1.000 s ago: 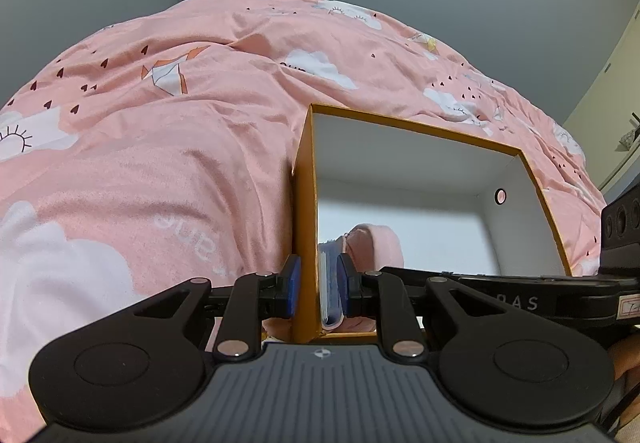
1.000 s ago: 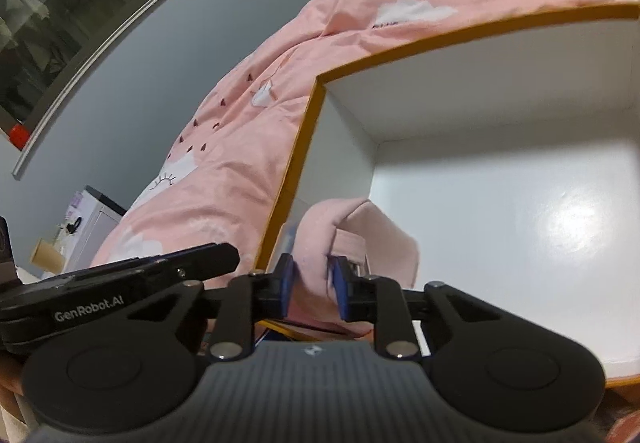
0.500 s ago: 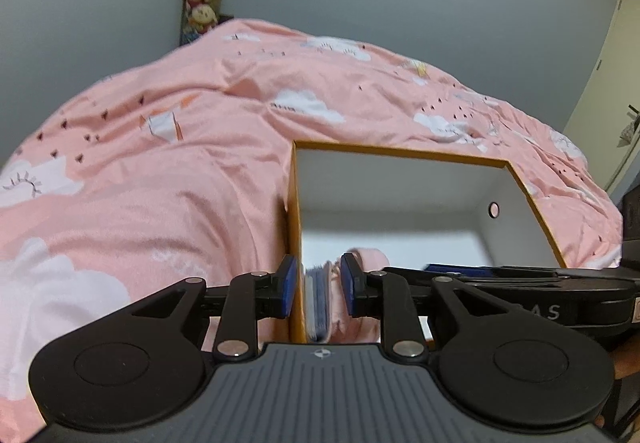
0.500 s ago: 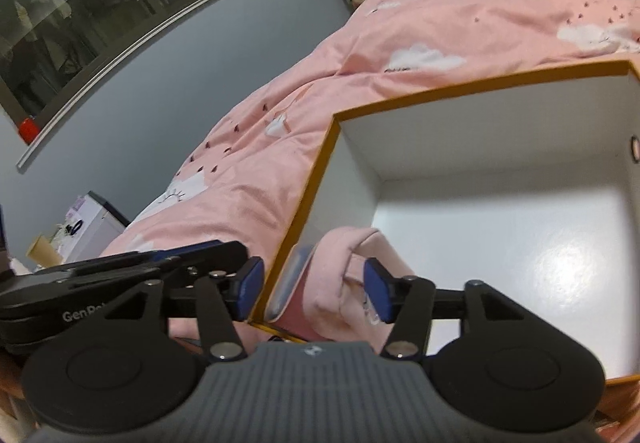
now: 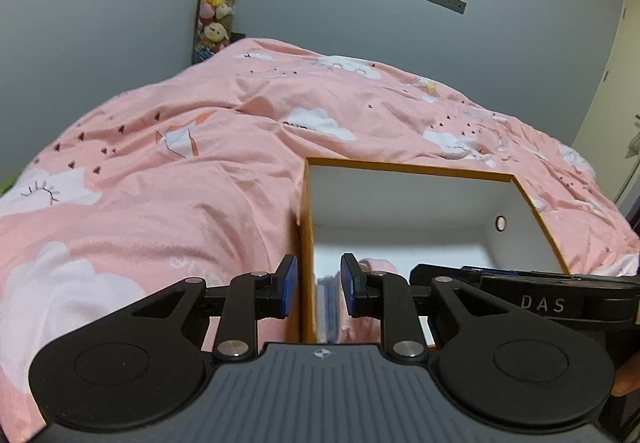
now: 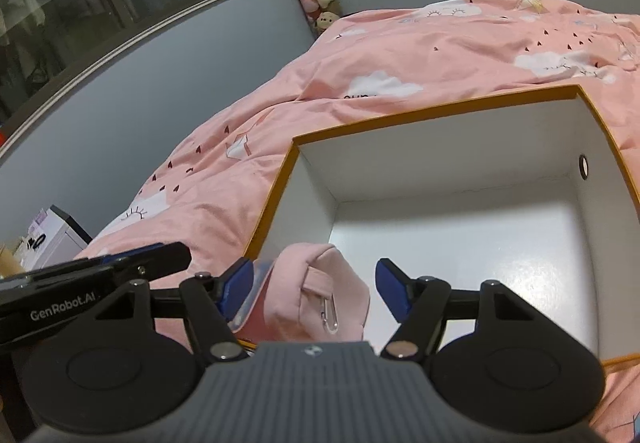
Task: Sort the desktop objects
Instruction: 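Open the right tool to release the pouch while the left tool releases the card holder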
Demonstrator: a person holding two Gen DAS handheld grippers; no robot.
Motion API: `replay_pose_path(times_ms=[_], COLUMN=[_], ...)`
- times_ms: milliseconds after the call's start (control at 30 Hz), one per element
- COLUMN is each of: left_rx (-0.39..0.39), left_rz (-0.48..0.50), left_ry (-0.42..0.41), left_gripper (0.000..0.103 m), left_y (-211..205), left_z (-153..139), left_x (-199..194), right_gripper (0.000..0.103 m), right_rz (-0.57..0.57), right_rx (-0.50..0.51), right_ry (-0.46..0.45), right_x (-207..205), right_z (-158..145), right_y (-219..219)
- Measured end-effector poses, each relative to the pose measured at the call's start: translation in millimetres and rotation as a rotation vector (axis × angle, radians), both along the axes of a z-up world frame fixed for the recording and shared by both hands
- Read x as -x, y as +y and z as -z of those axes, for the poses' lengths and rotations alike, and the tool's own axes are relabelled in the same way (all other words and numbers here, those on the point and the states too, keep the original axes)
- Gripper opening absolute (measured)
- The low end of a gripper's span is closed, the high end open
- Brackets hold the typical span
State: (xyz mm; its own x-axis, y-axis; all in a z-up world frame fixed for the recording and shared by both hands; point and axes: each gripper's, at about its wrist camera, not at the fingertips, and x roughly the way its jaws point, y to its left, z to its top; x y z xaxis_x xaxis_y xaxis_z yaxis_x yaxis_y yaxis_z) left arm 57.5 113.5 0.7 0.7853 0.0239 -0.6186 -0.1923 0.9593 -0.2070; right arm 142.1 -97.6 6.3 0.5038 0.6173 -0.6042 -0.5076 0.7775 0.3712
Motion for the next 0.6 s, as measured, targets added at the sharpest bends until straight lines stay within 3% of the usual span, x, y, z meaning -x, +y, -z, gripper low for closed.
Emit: replay_pose_path(times_ms=[300, 600], left_rx=[0.006, -0.016], left_rz=[0.028, 0.186], left_ry=[0.028, 0.016], left_gripper=[0.026, 0.028], left_y=[-2, -39], left_z=[0, -8], left_x=[3, 5], right_gripper=[0.062, 0.06], right_rz=[0.036, 0.075], right_rx=[-0.03, 0.02], right_ry=[0.029, -0.135], right_x=[-2, 24], right_z=[-3, -37], right_y=[-14, -53])
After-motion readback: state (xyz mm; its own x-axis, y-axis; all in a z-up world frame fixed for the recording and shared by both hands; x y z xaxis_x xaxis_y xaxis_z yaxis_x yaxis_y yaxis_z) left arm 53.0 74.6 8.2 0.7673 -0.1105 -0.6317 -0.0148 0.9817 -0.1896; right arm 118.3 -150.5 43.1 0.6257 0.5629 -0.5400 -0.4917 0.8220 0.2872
